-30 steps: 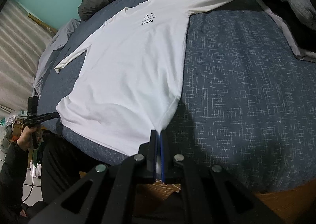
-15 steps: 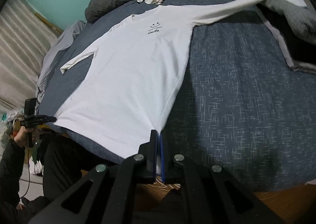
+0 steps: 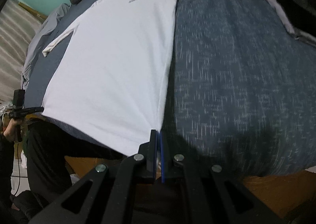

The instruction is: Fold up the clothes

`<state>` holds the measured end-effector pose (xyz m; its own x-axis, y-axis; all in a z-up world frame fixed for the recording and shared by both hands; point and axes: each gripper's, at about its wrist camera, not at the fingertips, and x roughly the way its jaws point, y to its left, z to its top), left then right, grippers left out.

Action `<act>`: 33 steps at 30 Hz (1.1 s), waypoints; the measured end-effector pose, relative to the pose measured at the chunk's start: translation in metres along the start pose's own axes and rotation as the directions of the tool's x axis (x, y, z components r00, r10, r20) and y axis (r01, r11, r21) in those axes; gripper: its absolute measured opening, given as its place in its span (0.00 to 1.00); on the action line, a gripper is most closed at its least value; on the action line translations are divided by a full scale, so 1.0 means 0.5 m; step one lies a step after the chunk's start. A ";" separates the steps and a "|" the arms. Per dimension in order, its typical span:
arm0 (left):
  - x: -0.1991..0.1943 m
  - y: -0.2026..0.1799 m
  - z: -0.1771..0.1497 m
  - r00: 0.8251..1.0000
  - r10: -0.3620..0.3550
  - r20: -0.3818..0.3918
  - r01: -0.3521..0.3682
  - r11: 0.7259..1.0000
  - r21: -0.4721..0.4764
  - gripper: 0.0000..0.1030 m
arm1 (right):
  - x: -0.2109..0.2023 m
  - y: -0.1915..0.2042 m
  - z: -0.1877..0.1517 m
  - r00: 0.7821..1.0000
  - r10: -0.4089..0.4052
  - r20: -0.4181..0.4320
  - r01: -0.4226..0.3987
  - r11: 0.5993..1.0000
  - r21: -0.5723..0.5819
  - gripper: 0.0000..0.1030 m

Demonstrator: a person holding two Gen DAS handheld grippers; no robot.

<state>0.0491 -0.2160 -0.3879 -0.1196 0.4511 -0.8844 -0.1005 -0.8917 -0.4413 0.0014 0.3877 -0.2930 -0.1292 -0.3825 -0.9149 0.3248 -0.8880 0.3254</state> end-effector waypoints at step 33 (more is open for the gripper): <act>-0.028 -0.035 0.118 0.993 0.059 0.106 -0.059 0.998 -0.004 0.32 | -0.001 -0.011 0.065 0.998 0.063 0.015 -0.063 0.996 0.055 0.28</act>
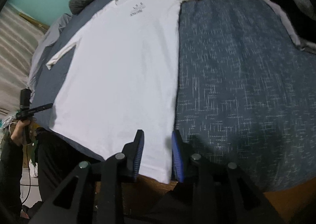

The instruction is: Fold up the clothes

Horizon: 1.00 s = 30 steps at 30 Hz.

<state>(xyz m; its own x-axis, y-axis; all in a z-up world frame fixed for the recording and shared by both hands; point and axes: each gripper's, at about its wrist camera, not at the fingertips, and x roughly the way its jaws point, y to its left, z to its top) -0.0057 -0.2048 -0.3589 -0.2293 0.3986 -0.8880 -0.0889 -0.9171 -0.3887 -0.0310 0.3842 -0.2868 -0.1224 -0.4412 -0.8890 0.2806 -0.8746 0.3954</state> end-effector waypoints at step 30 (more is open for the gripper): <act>-0.023 -0.016 -0.031 1.000 -0.031 0.001 0.030 0.999 0.032 0.31 | 0.036 -0.013 -0.010 0.998 -0.034 -0.053 0.033 0.999 -0.013 0.08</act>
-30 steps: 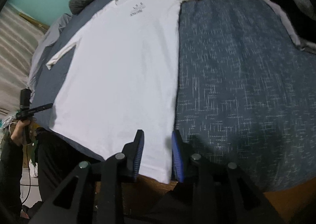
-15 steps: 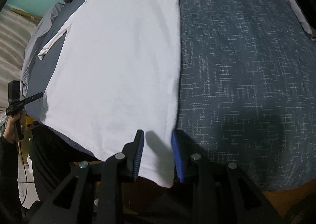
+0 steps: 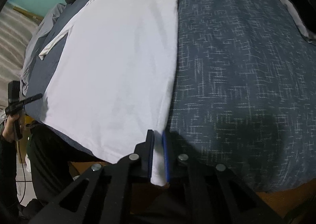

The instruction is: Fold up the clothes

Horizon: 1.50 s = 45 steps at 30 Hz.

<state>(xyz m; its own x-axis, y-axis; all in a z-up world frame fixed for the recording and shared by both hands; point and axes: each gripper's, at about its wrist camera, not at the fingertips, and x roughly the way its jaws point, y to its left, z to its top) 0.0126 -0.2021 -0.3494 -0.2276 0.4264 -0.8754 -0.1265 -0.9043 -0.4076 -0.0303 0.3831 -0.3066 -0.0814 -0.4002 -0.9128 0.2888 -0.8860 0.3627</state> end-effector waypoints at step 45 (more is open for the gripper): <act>-0.017 0.044 -0.018 0.997 -0.066 0.028 0.068 0.993 -0.096 0.02 | 0.002 0.019 -0.001 1.000 0.006 -0.007 -0.006 0.999 0.033 0.10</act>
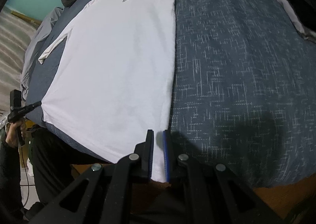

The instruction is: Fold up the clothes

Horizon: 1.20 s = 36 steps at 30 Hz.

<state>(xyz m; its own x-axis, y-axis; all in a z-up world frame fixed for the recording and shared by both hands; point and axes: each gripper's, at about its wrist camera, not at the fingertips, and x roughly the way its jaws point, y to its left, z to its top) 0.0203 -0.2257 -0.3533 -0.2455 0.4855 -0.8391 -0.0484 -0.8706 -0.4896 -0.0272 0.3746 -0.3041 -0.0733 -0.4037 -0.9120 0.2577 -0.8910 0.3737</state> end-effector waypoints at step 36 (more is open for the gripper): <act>-0.005 0.000 -0.085 0.995 0.028 -0.099 -0.023 0.999 0.044 0.02 | -0.038 0.018 -0.055 0.998 -0.042 0.036 0.044 0.997 -0.067 0.02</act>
<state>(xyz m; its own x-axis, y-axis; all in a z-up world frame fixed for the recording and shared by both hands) 0.0620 -0.2238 -0.3612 -0.1498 0.4668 -0.8716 -0.0850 -0.8844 -0.4590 0.0031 0.3799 -0.2878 -0.1188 -0.3731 -0.9201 0.3181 -0.8922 0.3207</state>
